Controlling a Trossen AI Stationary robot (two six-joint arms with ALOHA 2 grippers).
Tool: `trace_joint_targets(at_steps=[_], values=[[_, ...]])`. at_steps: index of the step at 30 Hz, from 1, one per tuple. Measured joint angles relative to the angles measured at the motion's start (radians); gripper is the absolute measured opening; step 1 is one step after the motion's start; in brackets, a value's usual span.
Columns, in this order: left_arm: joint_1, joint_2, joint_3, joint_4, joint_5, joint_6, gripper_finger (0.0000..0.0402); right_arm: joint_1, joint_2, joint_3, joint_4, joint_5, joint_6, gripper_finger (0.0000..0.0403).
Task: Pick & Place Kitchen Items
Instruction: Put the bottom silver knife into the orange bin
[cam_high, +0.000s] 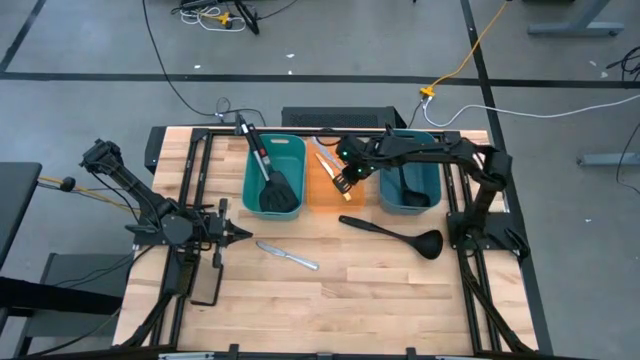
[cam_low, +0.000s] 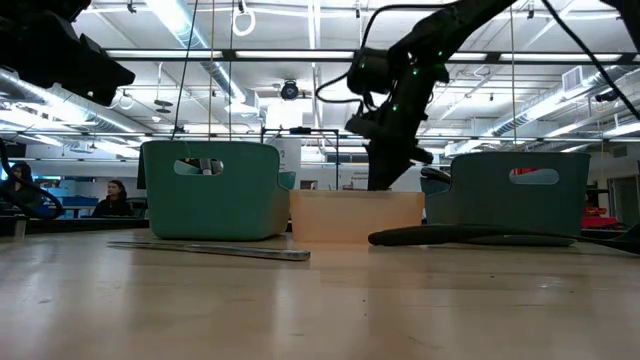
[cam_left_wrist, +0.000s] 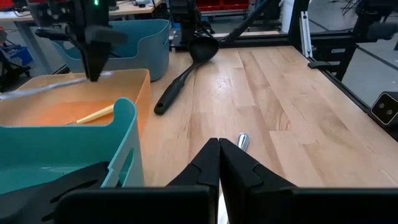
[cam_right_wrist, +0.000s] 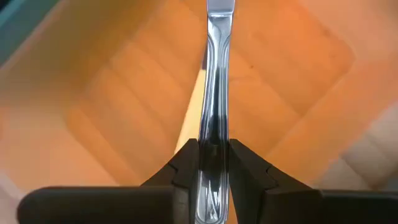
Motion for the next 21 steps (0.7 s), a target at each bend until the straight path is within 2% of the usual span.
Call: trace_joint_targets(at_steps=[6, 12, 21], values=[[0.0, 0.0, 0.0, -0.001, 0.0, 0.003, 0.0009, 0.0, 0.054, 0.001, 0.024, -0.053, 0.026, 0.0065], [0.0, 0.0, 0.0, -0.001, 0.0, 0.003, 0.0009, -0.002, 0.091, 0.001, 0.03, -0.016, 0.026, 0.0065], [0.0, 0.0, 0.0, -0.001, 0.0, 0.001, 0.0009, -0.008, 0.15, 0.001, 0.075, -0.03, 0.022, 0.0065]])
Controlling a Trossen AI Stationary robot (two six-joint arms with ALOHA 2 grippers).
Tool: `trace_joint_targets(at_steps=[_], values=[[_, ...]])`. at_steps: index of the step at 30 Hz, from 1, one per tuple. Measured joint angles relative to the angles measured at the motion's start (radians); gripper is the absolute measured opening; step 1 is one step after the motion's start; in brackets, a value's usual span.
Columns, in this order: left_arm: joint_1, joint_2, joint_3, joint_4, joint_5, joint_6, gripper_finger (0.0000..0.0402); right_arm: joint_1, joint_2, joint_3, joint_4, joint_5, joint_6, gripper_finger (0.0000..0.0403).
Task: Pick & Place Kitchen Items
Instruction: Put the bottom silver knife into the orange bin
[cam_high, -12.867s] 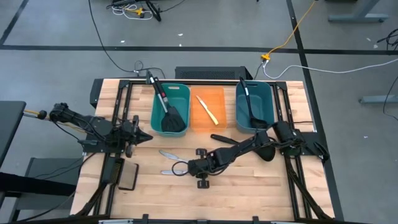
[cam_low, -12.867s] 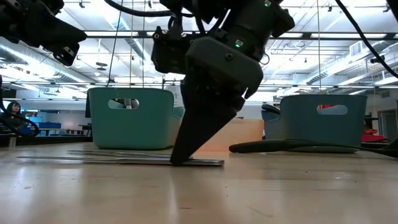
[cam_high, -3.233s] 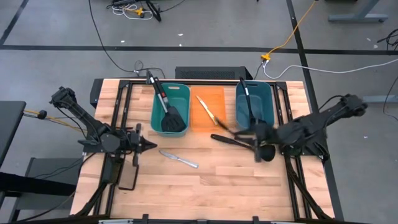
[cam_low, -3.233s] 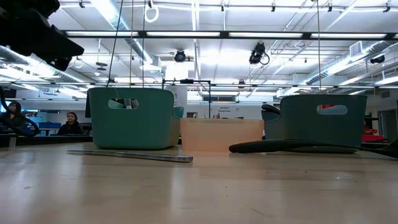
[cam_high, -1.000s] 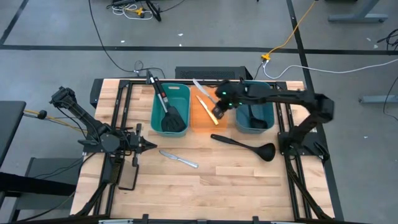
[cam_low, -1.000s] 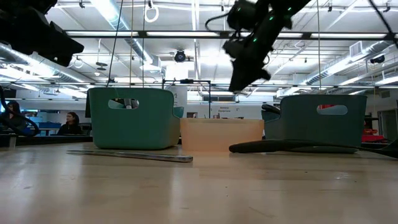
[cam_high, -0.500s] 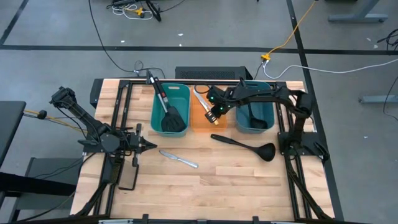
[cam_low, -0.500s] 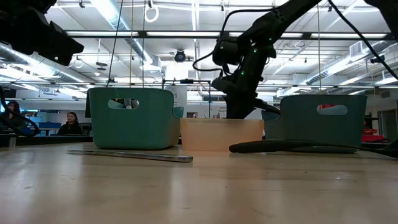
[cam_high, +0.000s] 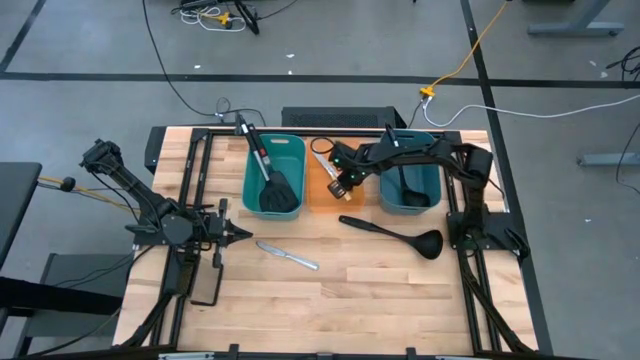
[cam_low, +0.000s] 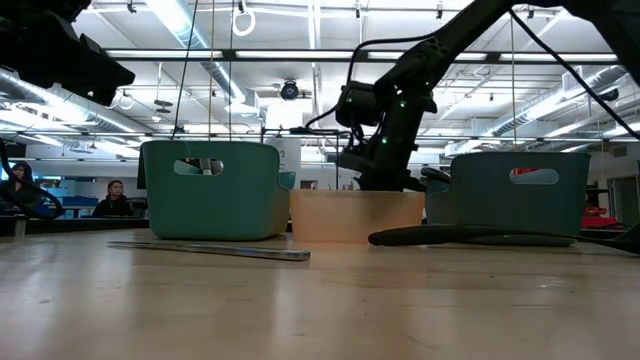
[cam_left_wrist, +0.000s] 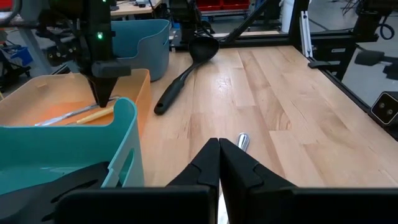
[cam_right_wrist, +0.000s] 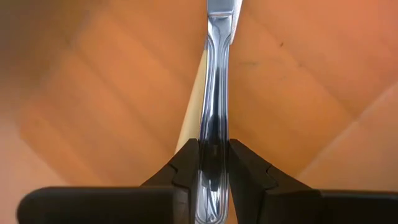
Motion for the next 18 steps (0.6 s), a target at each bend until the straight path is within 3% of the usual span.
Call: trace_joint_targets(at_steps=[10, 18], values=[[0.0, 0.0, 0.0, 0.0, 0.0, 0.002, 0.0009, -0.005, 0.015, 0.003, -0.005, -0.002, -0.006, 0.0066], [0.0, 0.0, 0.0, -0.001, 0.0, 0.002, 0.0009, -0.006, 0.015, 0.001, 0.022, 0.009, -0.007, 0.0172]])
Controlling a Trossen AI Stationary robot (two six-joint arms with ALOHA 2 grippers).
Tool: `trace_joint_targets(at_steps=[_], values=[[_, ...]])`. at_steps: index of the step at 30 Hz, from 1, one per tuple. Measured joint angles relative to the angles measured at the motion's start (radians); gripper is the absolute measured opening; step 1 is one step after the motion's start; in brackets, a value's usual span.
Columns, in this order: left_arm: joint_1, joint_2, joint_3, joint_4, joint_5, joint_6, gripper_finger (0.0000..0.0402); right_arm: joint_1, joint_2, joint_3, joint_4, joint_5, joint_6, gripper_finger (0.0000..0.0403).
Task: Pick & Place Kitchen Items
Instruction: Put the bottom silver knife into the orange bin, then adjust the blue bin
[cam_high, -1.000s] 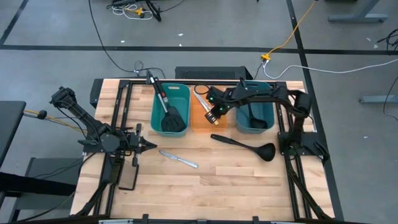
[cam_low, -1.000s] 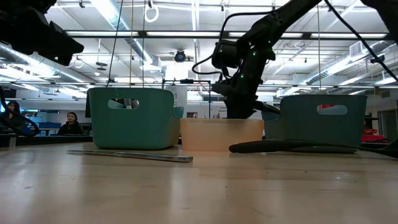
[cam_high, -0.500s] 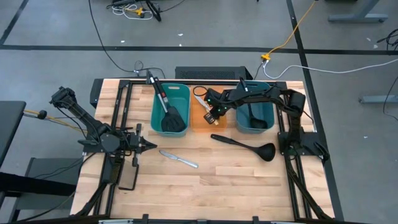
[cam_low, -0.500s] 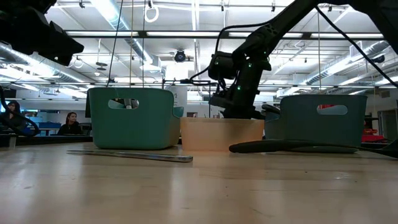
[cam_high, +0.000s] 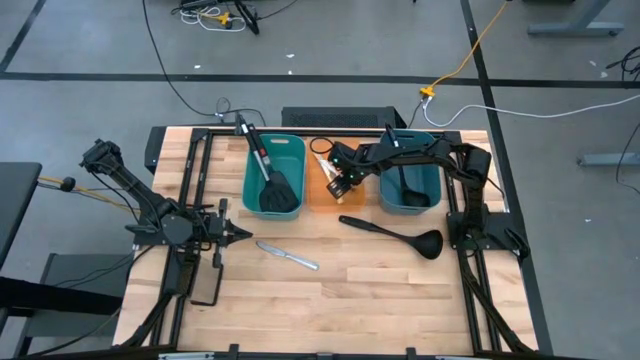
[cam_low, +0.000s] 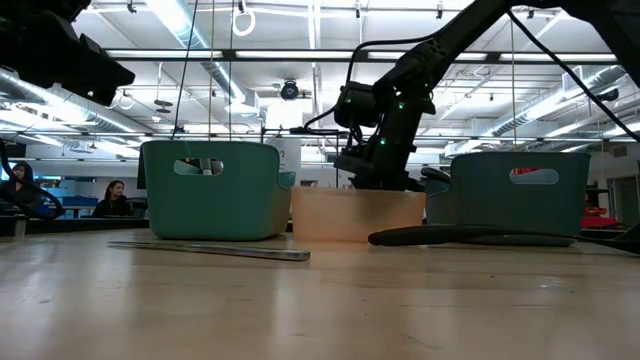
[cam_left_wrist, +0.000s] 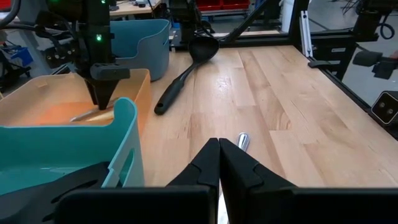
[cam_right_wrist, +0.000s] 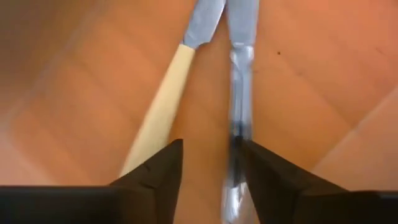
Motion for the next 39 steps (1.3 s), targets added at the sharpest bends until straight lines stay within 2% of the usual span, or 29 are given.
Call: trace_joint_targets(at_steps=[7, 12, 17, 22, 26, 28, 30, 33, 39], values=[[0.0, 0.0, 0.0, 0.0, 0.0, 0.0, 0.0009, 0.004, -0.051, -0.005, 0.014, -0.004, -0.037, 0.0178], [0.0, 0.0, 0.0, -0.001, 0.0, 0.0, 0.0009, 0.041, -0.19, -0.004, 0.061, 0.068, -0.129, 0.0163], [0.0, 0.0, 0.0, -0.003, 0.0, 0.0, 0.0009, 0.1, -0.379, -0.003, 0.125, 0.078, -0.271, 0.0142], [0.0, 0.0, 0.0, -0.006, 0.0, 0.005, 0.0009, 0.177, -0.545, -0.008, 0.113, 0.109, -0.349, 0.0099], [0.0, 0.0, 0.0, -0.008, 0.0, 0.006, 0.0009, 0.257, -0.629, -0.01, 0.003, 0.215, -0.381, 0.0044], [0.0, 0.0, 0.0, -0.008, 0.0, 0.007, 0.0009, 0.29, -0.666, -0.016, 0.002, 0.194, -0.402, 0.0017], [0.0, 0.0, 0.0, -0.008, 0.0, 0.008, 0.0009, 0.317, -0.719, -0.057, 0.068, 0.164, -0.427, 0.0006], [0.0, 0.0, 0.0, -0.011, 0.0, 0.008, 0.0009, 0.325, -0.829, -0.17, 0.195, 0.118, -0.447, 0.0016], [0.0, 0.0, 0.0, -0.016, 0.0, 0.005, 0.0009, 0.301, -1.111, -0.492, 0.443, 0.106, -0.424, 0.0011]])
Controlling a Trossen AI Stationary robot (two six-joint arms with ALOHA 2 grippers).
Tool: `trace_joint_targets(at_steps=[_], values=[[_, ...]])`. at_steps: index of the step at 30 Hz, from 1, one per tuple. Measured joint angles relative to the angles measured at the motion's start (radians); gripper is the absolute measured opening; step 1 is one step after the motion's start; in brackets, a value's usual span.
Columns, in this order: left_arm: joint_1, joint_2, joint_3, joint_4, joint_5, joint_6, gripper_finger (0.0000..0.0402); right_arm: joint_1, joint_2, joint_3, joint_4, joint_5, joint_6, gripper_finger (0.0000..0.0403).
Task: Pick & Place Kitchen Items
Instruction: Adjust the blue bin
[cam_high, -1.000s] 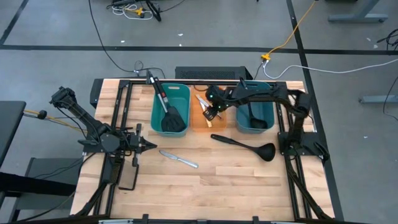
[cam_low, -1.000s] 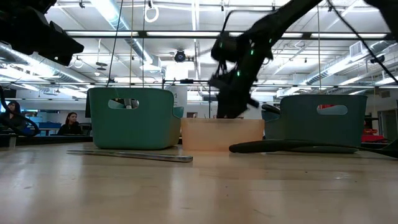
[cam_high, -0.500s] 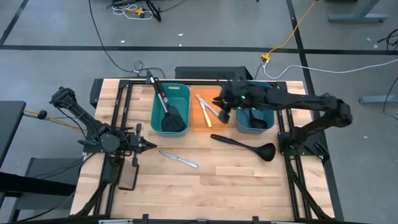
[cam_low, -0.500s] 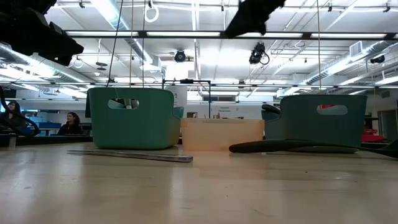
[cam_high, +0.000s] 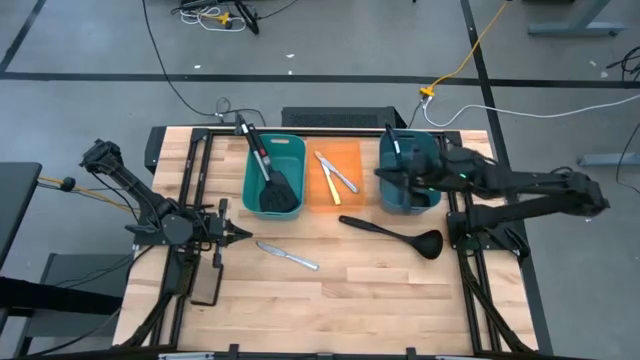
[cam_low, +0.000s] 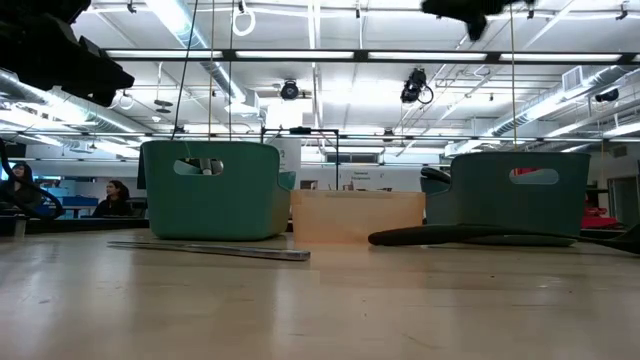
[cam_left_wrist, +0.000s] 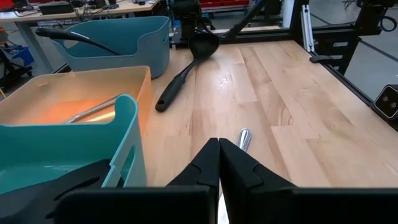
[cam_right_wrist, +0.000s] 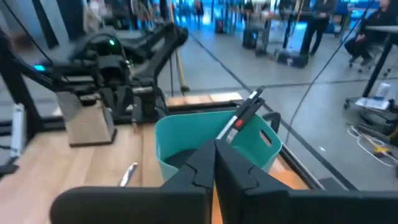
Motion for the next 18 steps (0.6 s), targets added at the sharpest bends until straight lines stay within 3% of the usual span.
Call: trace_joint_targets(at_steps=[5, 10, 18], values=[[0.0, 0.0, 0.0, -0.001, 0.0, 0.0, 0.0009, -0.004, -0.225, -0.224, 0.053, -0.002, 0.065, 0.0008], [0.0, 0.0, 0.0, -0.004, 0.0, 0.0, 0.0009, 0.003, -0.371, -0.354, 0.021, 0.04, 0.176, 0.0009], [0.0, 0.0, 0.0, -0.005, -0.003, 0.0, 0.0009, 0.011, -0.354, -0.345, -0.125, -0.012, 0.292, 0.0013]])
